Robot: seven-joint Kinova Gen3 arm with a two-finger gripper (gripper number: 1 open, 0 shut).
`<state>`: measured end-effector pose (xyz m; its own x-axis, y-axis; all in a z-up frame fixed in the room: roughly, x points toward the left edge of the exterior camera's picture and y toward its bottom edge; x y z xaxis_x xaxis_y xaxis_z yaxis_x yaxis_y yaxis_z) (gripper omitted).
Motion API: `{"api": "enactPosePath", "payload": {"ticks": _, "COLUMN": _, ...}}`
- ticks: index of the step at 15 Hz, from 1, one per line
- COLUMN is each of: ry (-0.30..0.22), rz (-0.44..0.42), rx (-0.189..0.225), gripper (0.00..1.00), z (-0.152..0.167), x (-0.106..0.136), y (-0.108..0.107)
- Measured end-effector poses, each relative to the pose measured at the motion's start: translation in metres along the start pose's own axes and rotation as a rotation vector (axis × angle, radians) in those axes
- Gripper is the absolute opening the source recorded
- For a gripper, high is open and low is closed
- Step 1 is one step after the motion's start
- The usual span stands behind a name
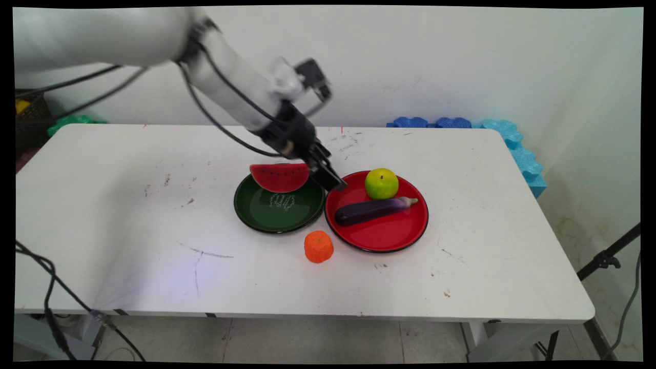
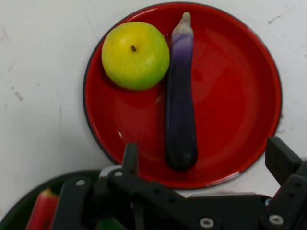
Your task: Pick up the eggplant from the red plate
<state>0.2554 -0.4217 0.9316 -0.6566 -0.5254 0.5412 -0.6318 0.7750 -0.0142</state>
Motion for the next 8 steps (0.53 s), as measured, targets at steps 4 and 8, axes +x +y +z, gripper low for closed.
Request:
{"api": "enactPosePath", "payload": {"ticks": 4, "ry": -0.065, "rz": -0.003, "rx": 0.009, "gripper": 1.00, "z": 0.055, "x": 0.018, "y": 0.003}}
{"api": "enactPosePath", "payload": {"ticks": 8, "ry": -0.113, "rz": -0.007, "rx": 0.009, "gripper": 1.00, "z": 0.093, "x": 0.029, "y": 0.006}}
